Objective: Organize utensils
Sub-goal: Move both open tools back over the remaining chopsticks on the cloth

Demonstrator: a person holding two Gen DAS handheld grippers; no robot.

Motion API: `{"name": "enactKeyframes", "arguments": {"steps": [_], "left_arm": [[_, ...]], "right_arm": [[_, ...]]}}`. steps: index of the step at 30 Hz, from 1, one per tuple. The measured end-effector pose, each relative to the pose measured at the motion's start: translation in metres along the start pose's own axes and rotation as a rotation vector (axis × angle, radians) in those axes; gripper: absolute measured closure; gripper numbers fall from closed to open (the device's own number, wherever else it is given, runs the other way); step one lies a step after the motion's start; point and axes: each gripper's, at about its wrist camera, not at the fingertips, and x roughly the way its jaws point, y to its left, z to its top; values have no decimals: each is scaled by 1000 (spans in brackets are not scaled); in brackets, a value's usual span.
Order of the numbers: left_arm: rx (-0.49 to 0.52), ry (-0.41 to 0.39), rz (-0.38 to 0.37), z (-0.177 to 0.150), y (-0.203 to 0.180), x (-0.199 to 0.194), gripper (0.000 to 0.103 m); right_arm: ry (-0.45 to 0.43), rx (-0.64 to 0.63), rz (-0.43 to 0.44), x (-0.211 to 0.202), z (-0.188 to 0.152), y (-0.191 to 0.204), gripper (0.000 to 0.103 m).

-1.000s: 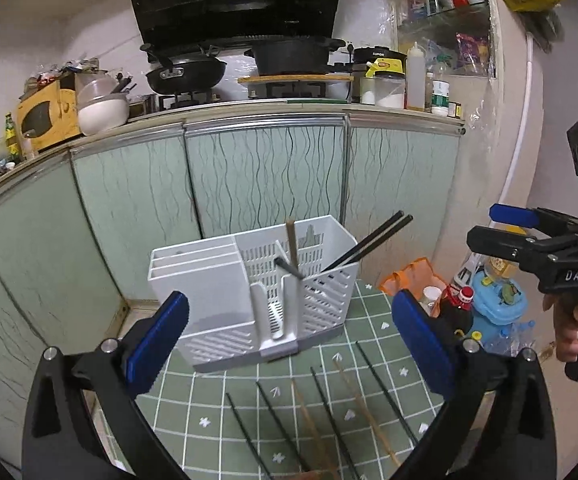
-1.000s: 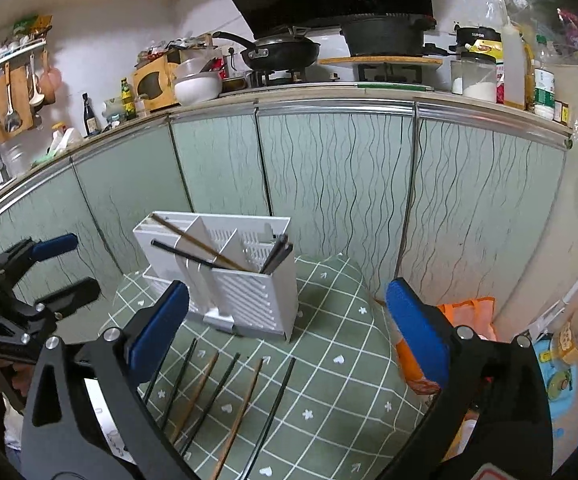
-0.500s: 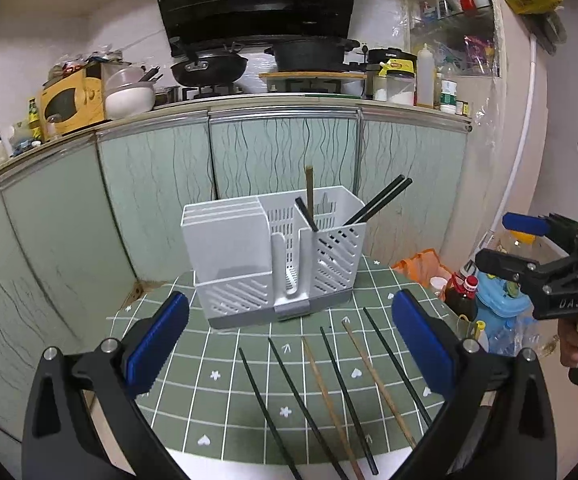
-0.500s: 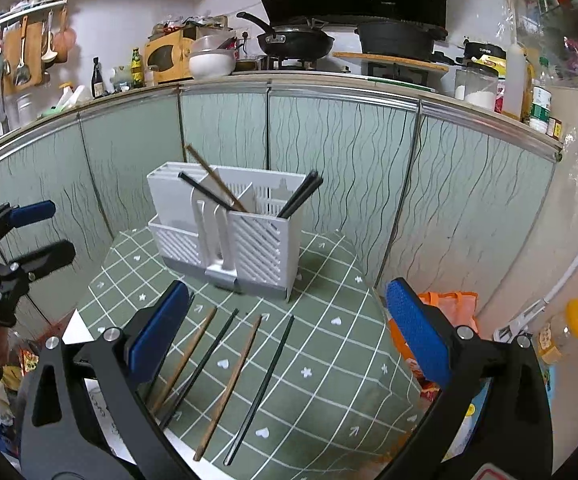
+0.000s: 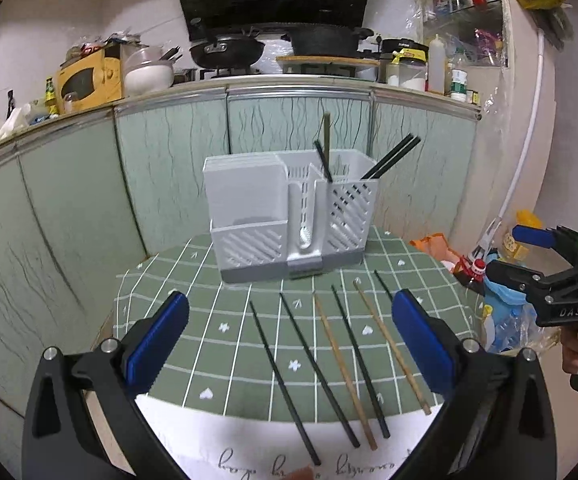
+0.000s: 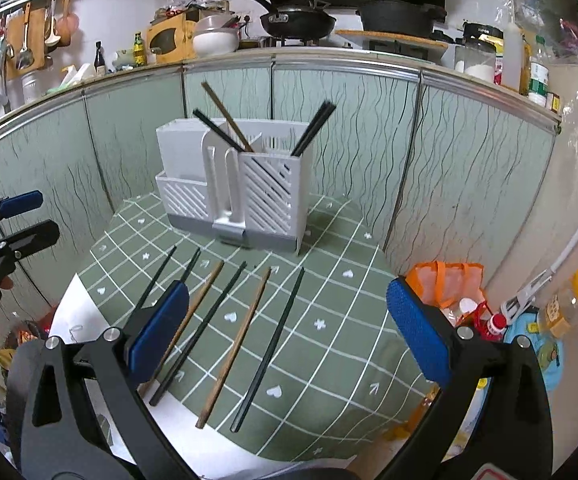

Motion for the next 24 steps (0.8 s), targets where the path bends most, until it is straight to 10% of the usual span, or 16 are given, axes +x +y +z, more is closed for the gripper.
{"name": "enactKeyframes", "arguments": {"steps": [24], "left_arm": [[-47, 98, 98, -94, 17, 19, 4]], "right_arm": [[94, 39, -13, 33, -73, 2, 8]]}}
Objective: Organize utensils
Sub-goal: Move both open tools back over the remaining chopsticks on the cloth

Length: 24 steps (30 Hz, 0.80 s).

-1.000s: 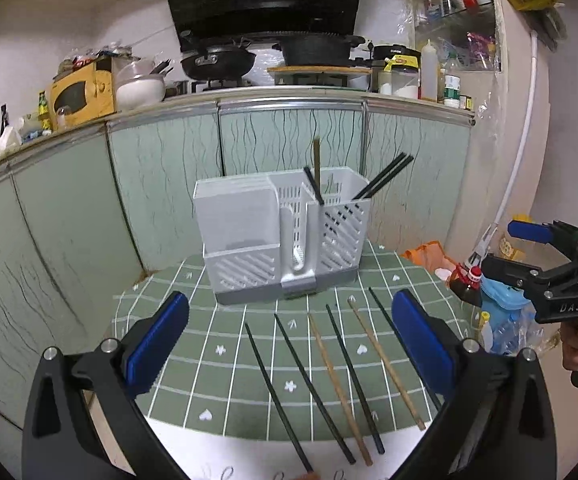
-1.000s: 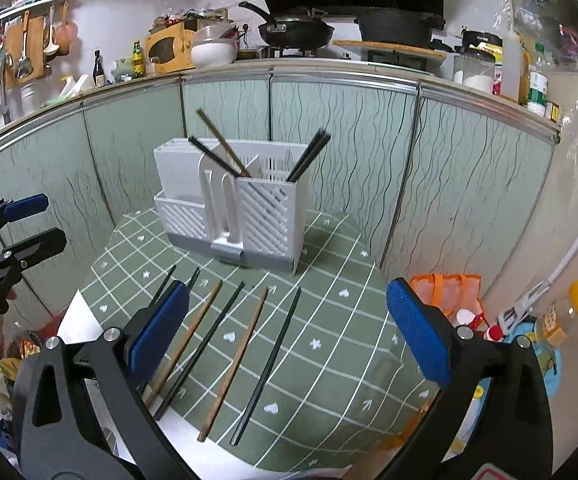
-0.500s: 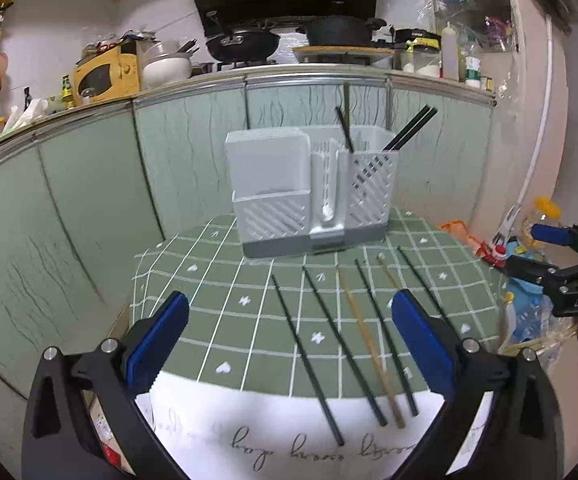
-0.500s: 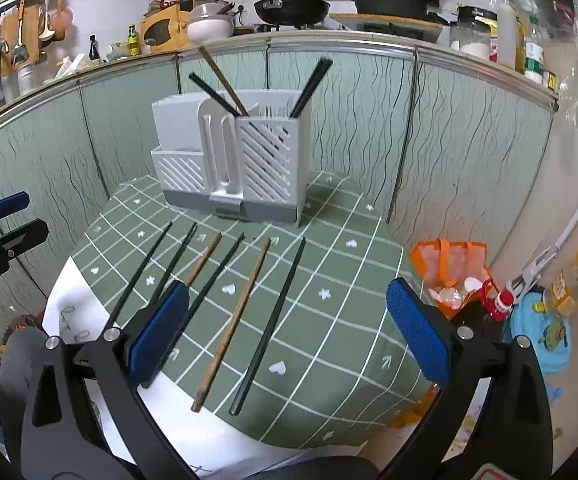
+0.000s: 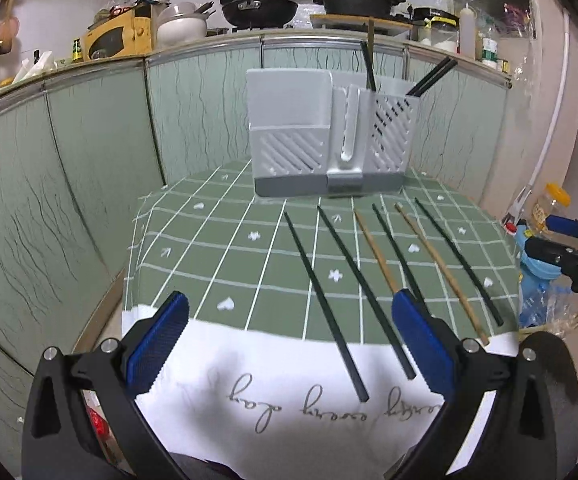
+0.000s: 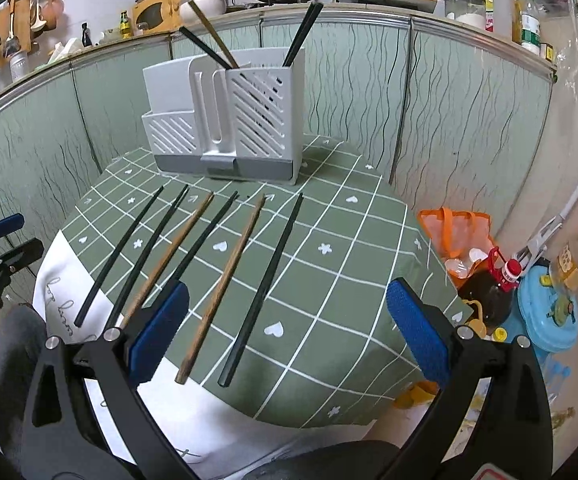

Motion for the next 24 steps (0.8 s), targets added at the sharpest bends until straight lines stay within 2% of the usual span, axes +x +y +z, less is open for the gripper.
{"name": "enactKeyframes", "arguments": {"steps": [10, 12, 16, 18, 24], "left_arm": [[63, 27, 44, -27, -22, 14, 5], [61, 38, 40, -31, -25, 18, 14], [39, 70, 31, -40, -29, 27, 23], [32, 85, 22, -42, -30, 31, 33], [38, 91, 22, -50, -38, 41, 50]], "right_arm": [[35, 16, -1, 16, -26, 2, 8], [39, 18, 3, 17, -30, 2, 8], [44, 16, 6, 20, -35, 3, 8], [44, 25, 13, 20, -36, 2, 8], [42, 29, 12, 20, -38, 0, 8]]}}
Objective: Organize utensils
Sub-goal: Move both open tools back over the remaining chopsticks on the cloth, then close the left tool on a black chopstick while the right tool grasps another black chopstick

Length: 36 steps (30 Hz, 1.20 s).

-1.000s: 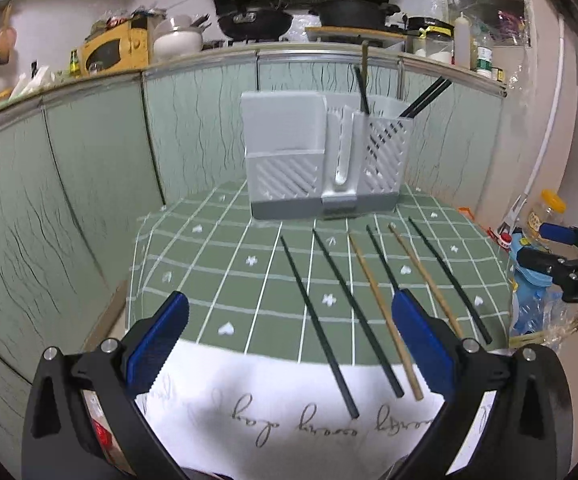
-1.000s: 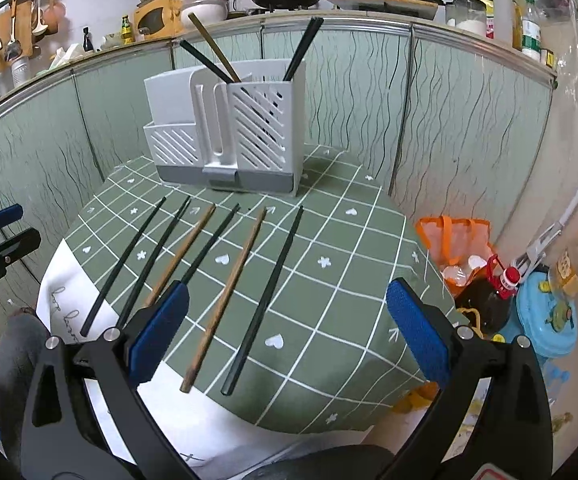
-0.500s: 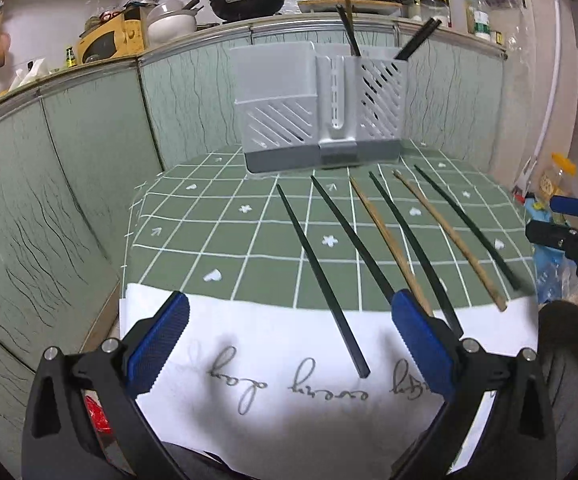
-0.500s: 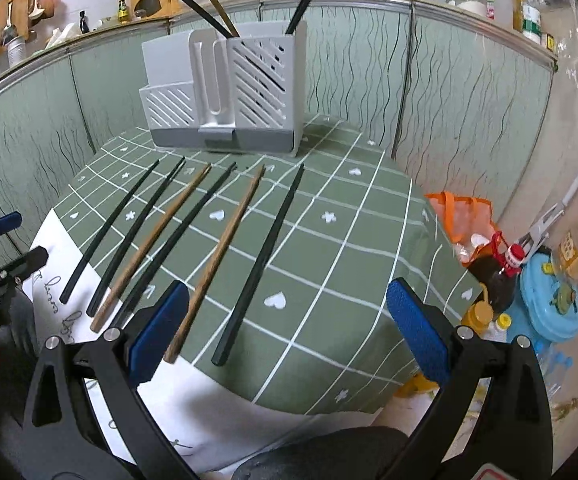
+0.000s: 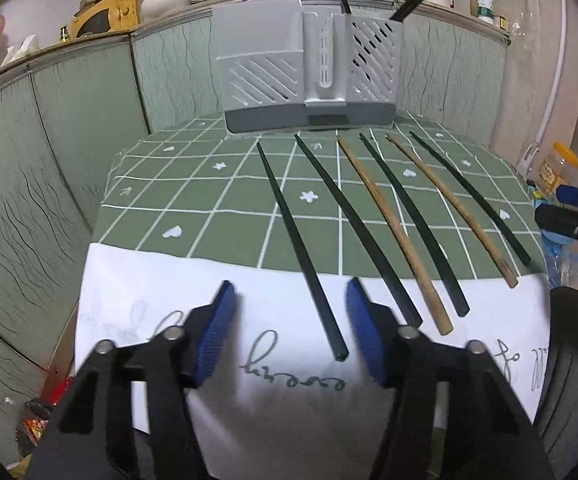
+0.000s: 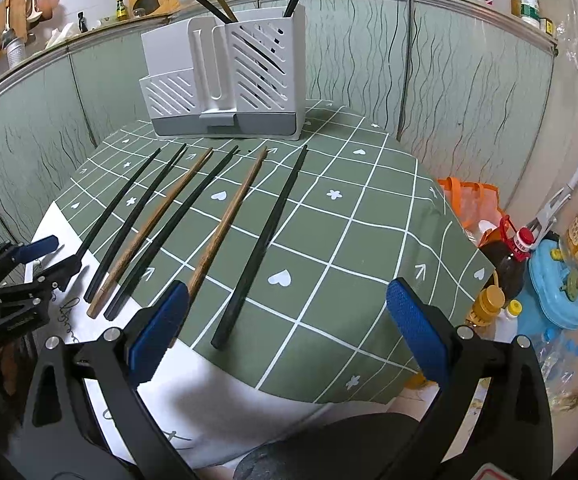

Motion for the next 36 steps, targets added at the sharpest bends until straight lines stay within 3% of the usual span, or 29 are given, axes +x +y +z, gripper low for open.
{"name": "enactKeyframes", "arguments": {"steps": [12, 21, 30, 36], "left_arm": [[-8, -35, 13, -4, -6, -3, 68], [-32, -27, 3, -2, -8, -3, 83], [-89, -24, 2, -2, -5, -3, 95], [-92, -14, 42, 0, -4, 0, 95]], "right_arm": [[1, -8, -2, 7, -5, 6, 9], [13, -43, -42, 22, -13, 22, 48], [-13, -32, -53, 26, -18, 39, 74], [-7, 57, -56, 25, -19, 38, 82]]}}
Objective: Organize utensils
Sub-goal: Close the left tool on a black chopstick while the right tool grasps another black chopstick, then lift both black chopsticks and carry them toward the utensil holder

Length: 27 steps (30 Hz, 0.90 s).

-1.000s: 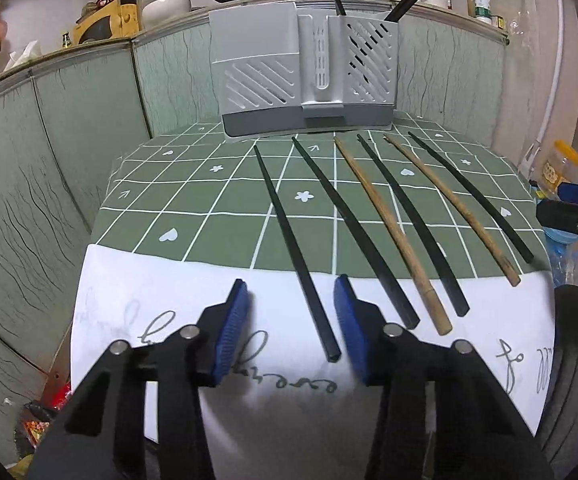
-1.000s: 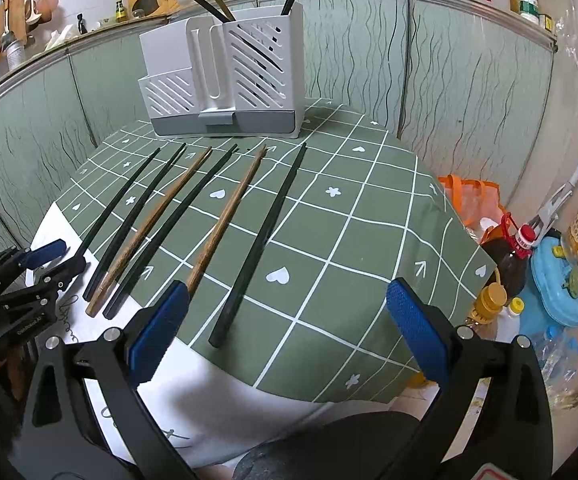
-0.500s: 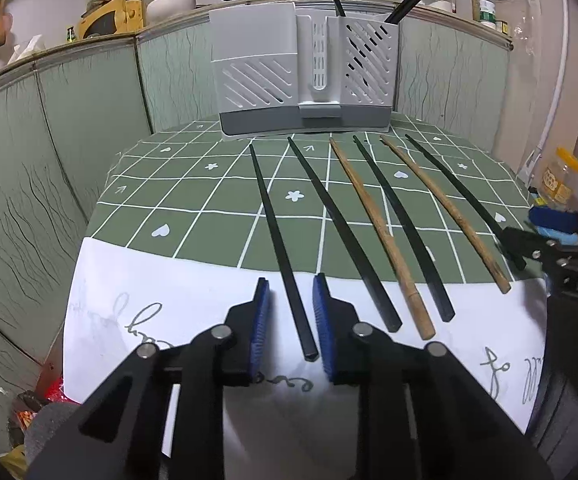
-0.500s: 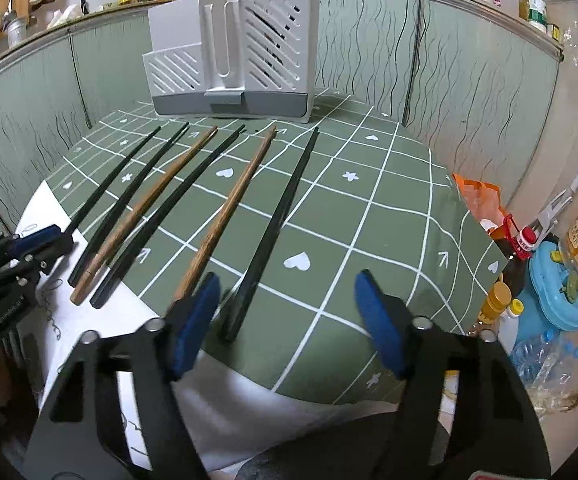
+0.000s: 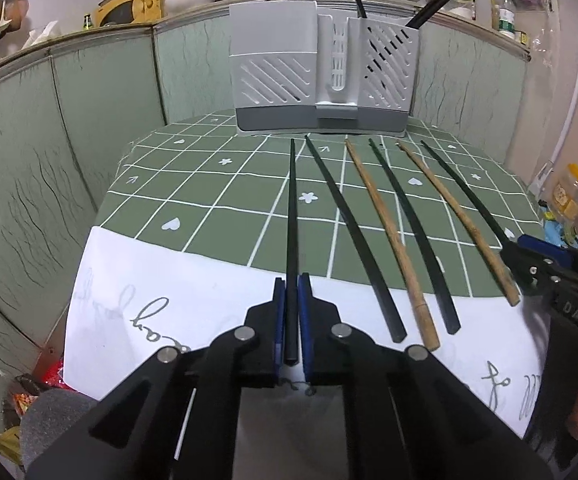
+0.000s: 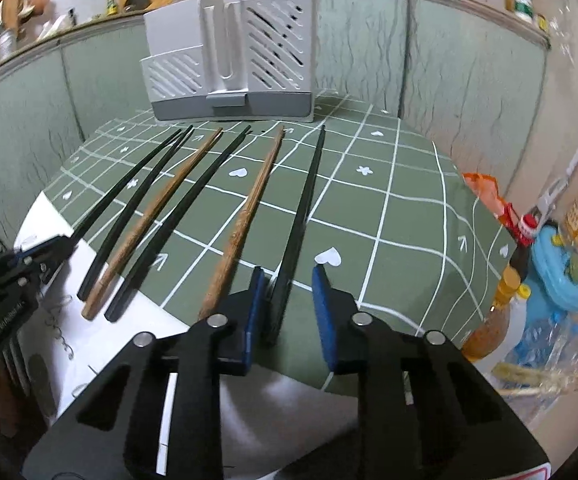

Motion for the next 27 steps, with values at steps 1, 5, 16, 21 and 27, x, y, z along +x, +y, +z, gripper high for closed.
{"name": "enactKeyframes", "arguments": {"steps": [1, 5, 16, 21, 27], "left_arm": [[-1, 3, 10, 1, 0, 1, 95], [13, 15, 38, 2, -3, 2, 95], [-16, 21, 18, 4, 1, 4, 95], [-39, 28, -3, 5, 7, 3, 95], [-53, 27, -28, 7, 14, -1, 95]], "right_arm": [[2, 13, -4, 0, 0, 0, 83], [10, 45, -4, 0, 1, 2, 94], [14, 88, 16, -1, 1, -6, 97], [14, 87, 11, -5, 2, -11, 97], [11, 69, 13, -14, 6, -14, 97]]}}
